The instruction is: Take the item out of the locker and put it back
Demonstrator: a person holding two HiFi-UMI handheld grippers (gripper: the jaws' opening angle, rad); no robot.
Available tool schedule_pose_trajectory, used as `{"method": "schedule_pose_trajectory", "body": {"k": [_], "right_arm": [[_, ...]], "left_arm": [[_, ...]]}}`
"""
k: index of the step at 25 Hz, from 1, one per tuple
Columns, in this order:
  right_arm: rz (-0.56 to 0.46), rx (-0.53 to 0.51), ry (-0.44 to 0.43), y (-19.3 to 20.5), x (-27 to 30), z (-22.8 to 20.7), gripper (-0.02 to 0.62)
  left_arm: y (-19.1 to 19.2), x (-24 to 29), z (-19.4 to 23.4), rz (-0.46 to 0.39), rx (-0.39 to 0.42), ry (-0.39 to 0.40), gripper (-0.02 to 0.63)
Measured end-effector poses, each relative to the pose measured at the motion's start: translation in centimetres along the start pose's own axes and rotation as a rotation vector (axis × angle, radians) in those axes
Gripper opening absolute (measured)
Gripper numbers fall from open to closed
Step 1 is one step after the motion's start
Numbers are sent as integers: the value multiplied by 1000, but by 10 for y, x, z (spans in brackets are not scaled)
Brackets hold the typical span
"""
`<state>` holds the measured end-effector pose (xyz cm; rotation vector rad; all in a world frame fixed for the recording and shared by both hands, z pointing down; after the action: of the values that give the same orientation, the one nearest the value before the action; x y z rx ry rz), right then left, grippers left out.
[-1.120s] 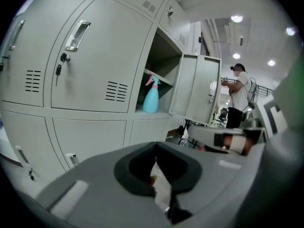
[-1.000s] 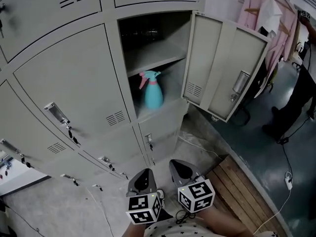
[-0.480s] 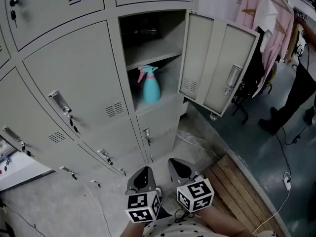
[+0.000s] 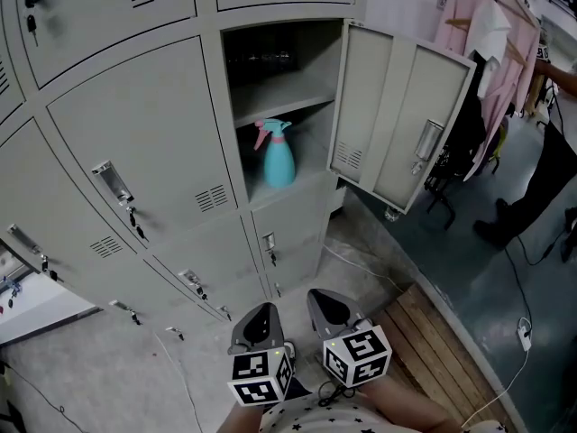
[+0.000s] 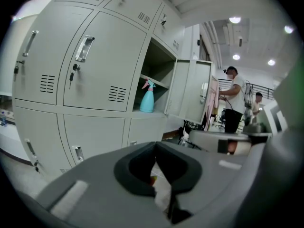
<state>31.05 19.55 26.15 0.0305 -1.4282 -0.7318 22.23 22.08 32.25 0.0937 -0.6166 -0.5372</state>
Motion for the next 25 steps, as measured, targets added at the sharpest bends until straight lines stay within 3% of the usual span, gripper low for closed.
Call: {"method": "schedule_pose_trajectory", "body": {"k": [25], "right_arm": [[4,-37,14,-2,3,1,-2]], "left_arm": [[-2,2,3,-1,-1,-8,6]]}}
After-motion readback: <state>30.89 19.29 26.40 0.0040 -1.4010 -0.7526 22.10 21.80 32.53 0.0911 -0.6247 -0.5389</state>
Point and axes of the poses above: the fingertips, and each gripper's own axes: x forward along the fingers, z to its left, y out of its underside, the point moved 3 cm from there along -x, backward along the fingers, and after that the axes turned 5 degrees about -x, right-handed, at the moved point
